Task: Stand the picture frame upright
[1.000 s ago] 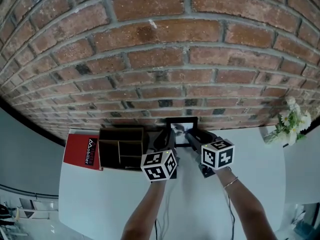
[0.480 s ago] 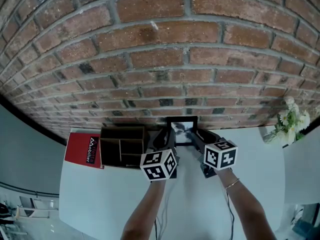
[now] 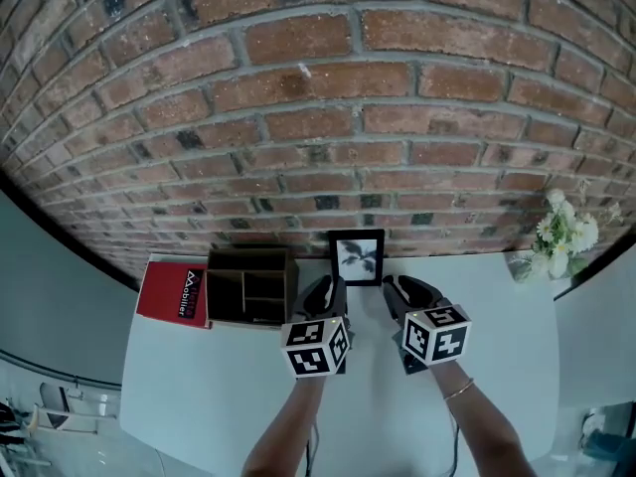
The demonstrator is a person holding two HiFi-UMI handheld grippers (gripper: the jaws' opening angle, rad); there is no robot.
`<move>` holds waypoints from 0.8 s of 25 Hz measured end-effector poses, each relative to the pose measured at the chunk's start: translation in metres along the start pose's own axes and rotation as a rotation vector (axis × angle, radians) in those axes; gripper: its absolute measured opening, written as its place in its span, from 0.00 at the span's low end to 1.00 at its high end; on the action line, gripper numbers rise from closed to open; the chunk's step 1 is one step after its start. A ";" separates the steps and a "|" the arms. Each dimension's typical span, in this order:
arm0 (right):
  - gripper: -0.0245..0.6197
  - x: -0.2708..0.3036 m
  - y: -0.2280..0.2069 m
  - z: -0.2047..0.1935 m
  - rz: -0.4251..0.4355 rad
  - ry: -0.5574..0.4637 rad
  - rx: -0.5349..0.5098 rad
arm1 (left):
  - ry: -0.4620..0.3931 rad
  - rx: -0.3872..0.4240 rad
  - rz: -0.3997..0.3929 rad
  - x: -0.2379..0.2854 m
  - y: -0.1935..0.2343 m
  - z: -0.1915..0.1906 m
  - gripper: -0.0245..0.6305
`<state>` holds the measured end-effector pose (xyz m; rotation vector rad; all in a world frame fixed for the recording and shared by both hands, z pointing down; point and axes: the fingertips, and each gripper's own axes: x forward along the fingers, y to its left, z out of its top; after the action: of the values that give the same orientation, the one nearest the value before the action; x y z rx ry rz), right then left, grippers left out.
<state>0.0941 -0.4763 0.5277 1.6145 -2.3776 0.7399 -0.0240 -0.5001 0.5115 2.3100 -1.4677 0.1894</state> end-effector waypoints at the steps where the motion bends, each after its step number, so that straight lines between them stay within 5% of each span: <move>1: 0.23 -0.007 0.003 -0.003 -0.003 0.007 -0.006 | 0.003 0.007 0.003 -0.007 -0.002 -0.001 0.14; 9: 0.21 -0.071 0.032 -0.006 -0.003 0.005 -0.025 | 0.011 0.041 0.010 -0.068 -0.025 -0.002 0.05; 20: 0.05 -0.167 0.056 -0.020 -0.035 -0.039 -0.011 | -0.008 0.069 -0.013 -0.152 -0.067 -0.014 0.03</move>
<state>0.1072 -0.3135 0.4597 1.6766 -2.3697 0.6941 -0.0298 -0.3423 0.4586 2.3770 -1.4722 0.2309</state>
